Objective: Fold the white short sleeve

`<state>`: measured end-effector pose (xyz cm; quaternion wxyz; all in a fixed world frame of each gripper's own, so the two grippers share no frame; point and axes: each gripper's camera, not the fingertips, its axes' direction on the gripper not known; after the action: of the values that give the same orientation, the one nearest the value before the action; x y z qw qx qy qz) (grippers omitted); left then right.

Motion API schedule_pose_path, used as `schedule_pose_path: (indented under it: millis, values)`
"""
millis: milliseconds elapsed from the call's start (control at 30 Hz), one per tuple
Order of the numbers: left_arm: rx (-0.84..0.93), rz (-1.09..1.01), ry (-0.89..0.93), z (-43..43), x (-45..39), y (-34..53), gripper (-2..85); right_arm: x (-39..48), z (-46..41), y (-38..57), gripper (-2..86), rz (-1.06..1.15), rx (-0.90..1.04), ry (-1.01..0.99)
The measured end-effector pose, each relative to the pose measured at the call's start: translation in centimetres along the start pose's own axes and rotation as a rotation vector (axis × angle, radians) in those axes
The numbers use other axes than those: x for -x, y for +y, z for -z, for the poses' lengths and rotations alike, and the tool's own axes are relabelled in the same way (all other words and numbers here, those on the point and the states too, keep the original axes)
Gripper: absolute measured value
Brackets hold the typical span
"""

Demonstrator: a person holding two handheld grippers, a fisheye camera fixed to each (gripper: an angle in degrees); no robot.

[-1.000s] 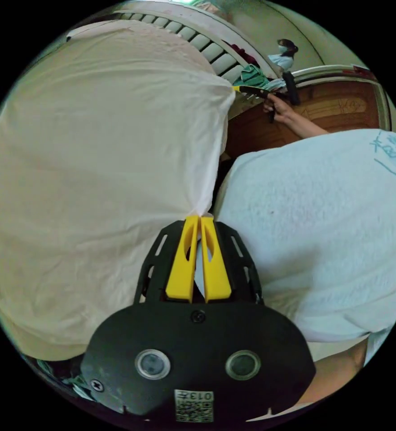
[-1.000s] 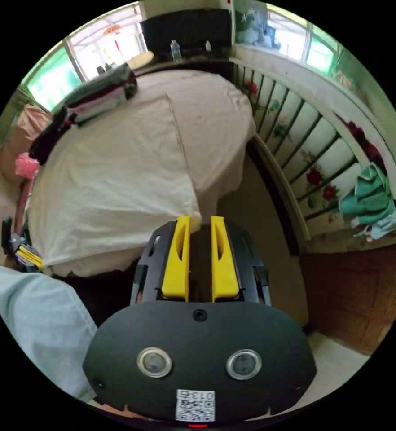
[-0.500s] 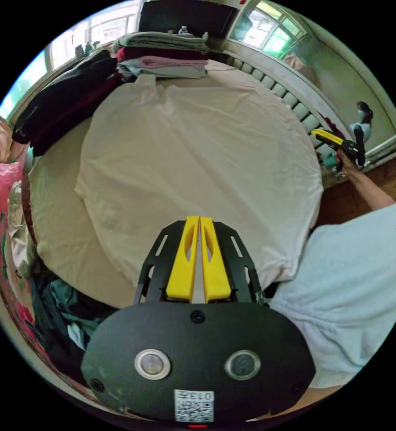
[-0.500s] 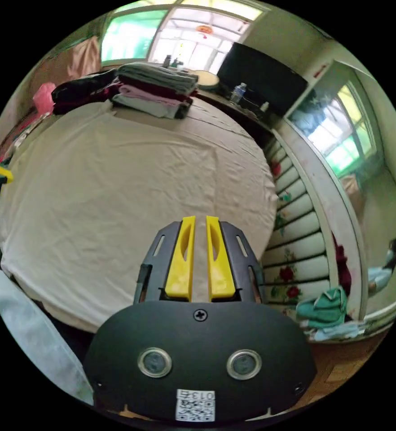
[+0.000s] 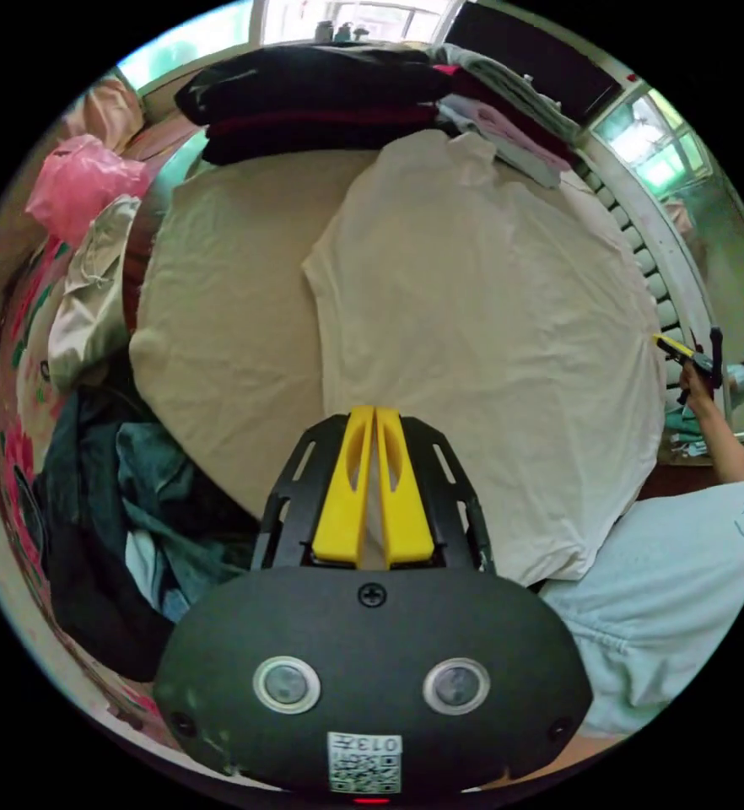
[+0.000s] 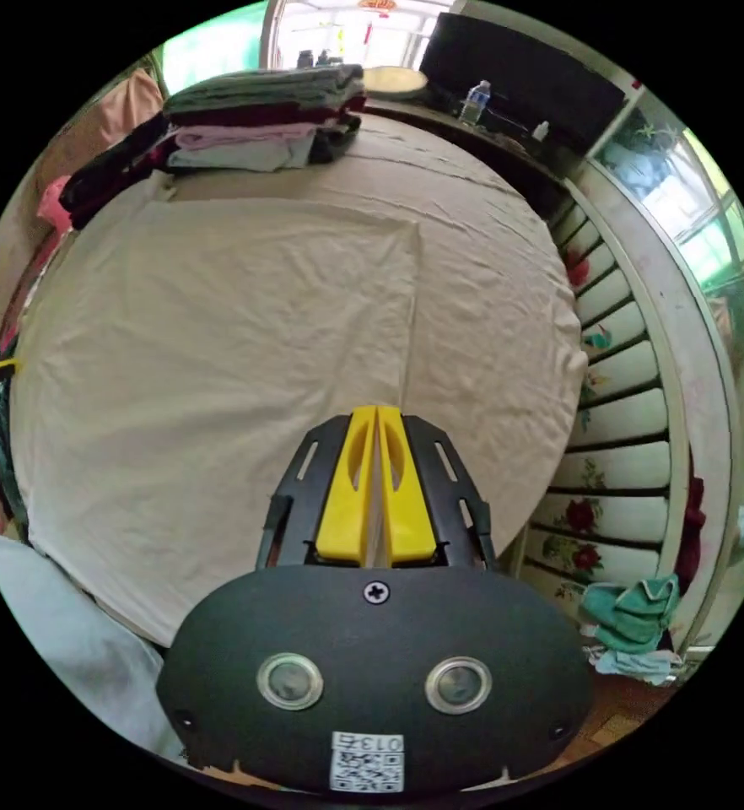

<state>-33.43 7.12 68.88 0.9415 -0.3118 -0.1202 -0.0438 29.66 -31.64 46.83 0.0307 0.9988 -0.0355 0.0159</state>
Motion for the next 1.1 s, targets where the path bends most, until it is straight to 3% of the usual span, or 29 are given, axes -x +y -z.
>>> schedule_pose_path:
  millis: [167, 400, 667, 833, 967, 1100]
  values:
    - [-0.132, -0.05, -0.056, 2.1, -1.9, -3.9, -0.2, 0.2, 1.3, -7.1, -0.1, 0.07, -0.186, -0.055]
    - [-0.069, -0.148, -0.144, -0.7, -4.6, -12.3, -0.3, 2.9, -4.6, -19.8, -0.1, 0.206, -0.118, -0.09]
    - [-0.085, -0.037, -0.07, -0.4, -1.0, -11.8, -0.3, -3.7, -6.4, -22.0, -0.1, 0.122, -0.052, -0.141]
    - [-0.191, -0.102, -0.114, 0.7, -3.0, -12.1, -0.3, -4.6, -4.4, -22.3, -0.2, 0.076, -0.18, -0.176]
    - [-0.109, -0.168, -0.167, -1.6, -4.3, -14.6, -0.2, -2.5, -5.6, -24.0, -0.1, 0.168, -0.156, -0.141]
    - [-0.1, -0.065, -0.136, -1.8, -2.7, -15.1, -0.3, -3.3, -7.2, -25.2, -0.1, 0.091, -0.08, -0.109]
